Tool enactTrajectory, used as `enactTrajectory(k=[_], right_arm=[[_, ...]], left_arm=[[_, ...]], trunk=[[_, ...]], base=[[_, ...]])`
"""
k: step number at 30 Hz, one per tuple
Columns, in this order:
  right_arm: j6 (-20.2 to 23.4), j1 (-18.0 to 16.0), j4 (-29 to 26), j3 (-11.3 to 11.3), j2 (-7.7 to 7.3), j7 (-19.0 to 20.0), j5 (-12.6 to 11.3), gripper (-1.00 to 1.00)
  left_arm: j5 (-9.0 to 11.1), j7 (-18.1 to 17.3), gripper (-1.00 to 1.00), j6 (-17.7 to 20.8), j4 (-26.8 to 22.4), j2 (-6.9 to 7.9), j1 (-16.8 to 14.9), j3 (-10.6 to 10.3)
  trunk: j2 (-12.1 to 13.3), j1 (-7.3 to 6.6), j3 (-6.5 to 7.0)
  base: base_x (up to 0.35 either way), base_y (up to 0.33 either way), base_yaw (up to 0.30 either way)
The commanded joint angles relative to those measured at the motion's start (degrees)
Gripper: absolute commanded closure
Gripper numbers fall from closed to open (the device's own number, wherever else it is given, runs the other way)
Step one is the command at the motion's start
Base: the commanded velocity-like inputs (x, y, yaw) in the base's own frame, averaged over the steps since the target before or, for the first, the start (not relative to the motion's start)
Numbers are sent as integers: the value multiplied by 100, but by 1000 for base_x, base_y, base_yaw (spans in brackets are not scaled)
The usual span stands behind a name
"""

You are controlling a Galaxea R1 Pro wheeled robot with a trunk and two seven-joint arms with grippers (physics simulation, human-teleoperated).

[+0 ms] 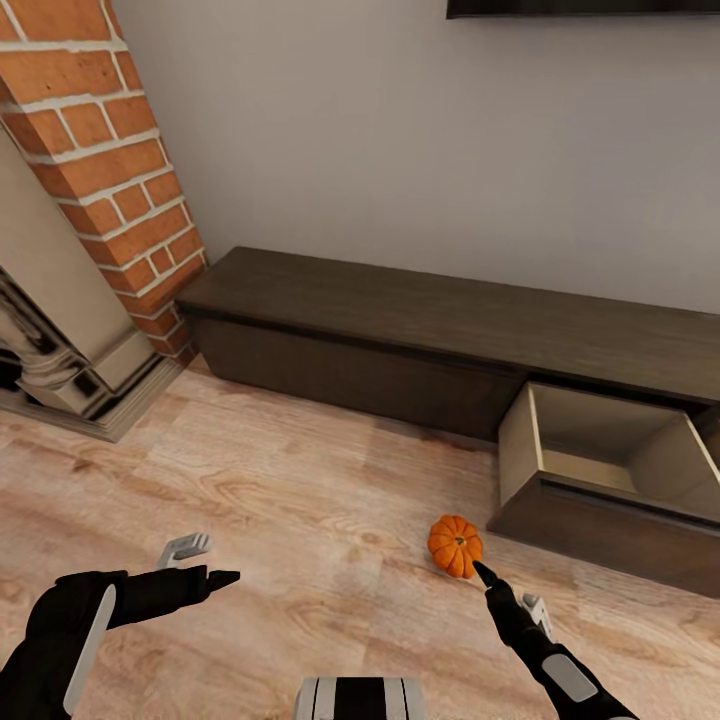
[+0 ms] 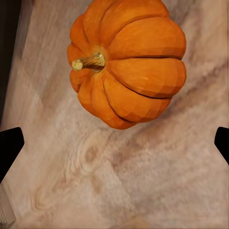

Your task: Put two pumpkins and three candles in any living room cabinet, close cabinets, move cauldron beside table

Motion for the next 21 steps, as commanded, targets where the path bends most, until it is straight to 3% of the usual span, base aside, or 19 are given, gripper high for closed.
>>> enactTrajectory(k=[1, 4, 11, 21], right_arm=[[0, 6, 0, -7, 0, 25, -3, -100], [-5, 21, 0, -18, 0, 76, -13, -100], [-8, 30, 0, -26, 0, 92, -23, -100], [-17, 36, 6, -35, 0, 82, -32, -100]], left_arm=[[2, 0, -100, 0, 0, -1, 0, 0], [2, 2, -100, 0, 0, -3, 0, 0], [-4, 1, -100, 0, 0, -8, 0, -13], [-21, 4, -100, 0, 0, -15, 0, -29]], trunk=[[-2, 2, -23], [-6, 10, -89], [-6, 10, -89], [-6, 10, -89]], base=[[0, 0, 0], [0, 0, 0], [10, 0, 0], [139, 0, 0]])
